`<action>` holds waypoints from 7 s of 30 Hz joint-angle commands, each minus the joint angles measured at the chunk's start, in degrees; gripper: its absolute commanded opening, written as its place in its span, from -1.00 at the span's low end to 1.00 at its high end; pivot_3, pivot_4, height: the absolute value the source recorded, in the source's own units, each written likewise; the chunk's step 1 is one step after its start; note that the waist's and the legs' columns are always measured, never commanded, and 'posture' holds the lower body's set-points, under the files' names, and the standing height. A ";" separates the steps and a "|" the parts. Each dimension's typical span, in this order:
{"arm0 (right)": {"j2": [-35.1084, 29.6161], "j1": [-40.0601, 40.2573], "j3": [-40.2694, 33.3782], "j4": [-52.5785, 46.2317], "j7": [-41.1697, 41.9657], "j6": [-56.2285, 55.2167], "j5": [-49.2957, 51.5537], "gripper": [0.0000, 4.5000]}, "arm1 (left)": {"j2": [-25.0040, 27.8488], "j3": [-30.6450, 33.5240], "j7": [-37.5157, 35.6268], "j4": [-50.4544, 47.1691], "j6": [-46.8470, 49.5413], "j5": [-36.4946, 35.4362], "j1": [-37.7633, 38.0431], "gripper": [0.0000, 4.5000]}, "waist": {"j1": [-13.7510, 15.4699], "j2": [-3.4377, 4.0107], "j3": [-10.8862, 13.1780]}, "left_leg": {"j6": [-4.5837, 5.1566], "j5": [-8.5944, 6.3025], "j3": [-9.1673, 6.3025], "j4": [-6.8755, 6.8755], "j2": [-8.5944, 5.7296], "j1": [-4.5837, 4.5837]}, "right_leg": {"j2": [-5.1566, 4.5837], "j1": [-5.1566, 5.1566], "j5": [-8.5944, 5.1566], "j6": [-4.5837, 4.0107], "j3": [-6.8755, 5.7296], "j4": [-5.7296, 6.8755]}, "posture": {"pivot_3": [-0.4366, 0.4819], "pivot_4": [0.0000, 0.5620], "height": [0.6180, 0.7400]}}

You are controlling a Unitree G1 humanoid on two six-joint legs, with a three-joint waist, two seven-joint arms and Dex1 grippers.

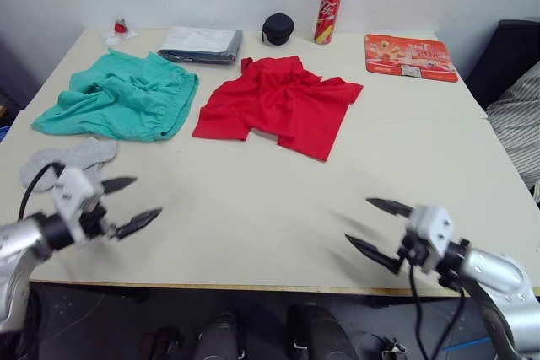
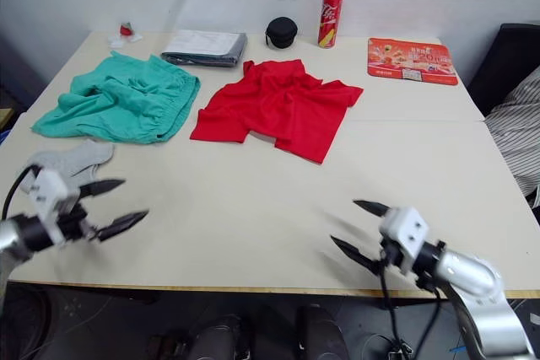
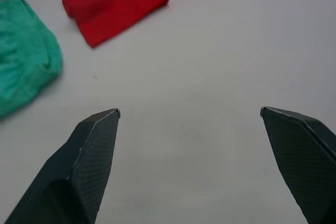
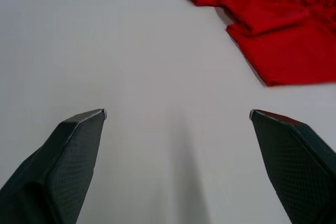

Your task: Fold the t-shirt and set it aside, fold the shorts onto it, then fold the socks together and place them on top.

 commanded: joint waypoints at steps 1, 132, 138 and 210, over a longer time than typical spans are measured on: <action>1.01 -7.63 4.14 1.78 -4.69 5.94 -4.52 0.99 | -1.17 -6.98 3.12 7.39 -0.18 6.10 -9.01 1.00 | -0.04 -0.01 -0.01 | 0.05 0.23 0.01 -0.02 0.00 -0.08 | 0.01 -0.08 0.01 0.02 -0.01 0.00 | -0.05 -0.47 1.00; -6.38 35.69 -17.02 -4.43 7.64 -3.82 -7.21 -1.00 | -1.05 -6.44 1.06 -33.57 30.49 1.47 21.06 -0.99 | 1.38 -0.17 -0.04 | 0.23 -0.18 0.07 0.49 0.08 0.03 | 0.04 0.09 -0.09 0.05 0.10 0.28 | -0.05 -0.47 1.00; -5.05 38.63 -15.90 -4.10 8.16 -7.44 -7.54 -1.00 | -0.59 -6.12 -0.31 -32.99 27.02 -0.82 20.38 -0.99 | 1.38 -0.27 -0.12 | 0.05 -0.27 0.05 0.42 0.08 0.05 | 0.06 0.09 -0.16 -0.07 0.06 0.27 | -0.05 -0.47 1.00; 1.77 17.56 -5.56 3.28 5.40 -6.90 -4.99 -1.00 | -11.78 -26.28 -20.27 7.36 -7.35 6.85 -11.88 -0.98 | 1.43 -0.25 0.06 | 0.06 0.02 0.05 0.52 0.03 -0.06 | 0.09 0.01 -0.26 0.05 -0.04 0.42 | -0.05 -0.47 1.00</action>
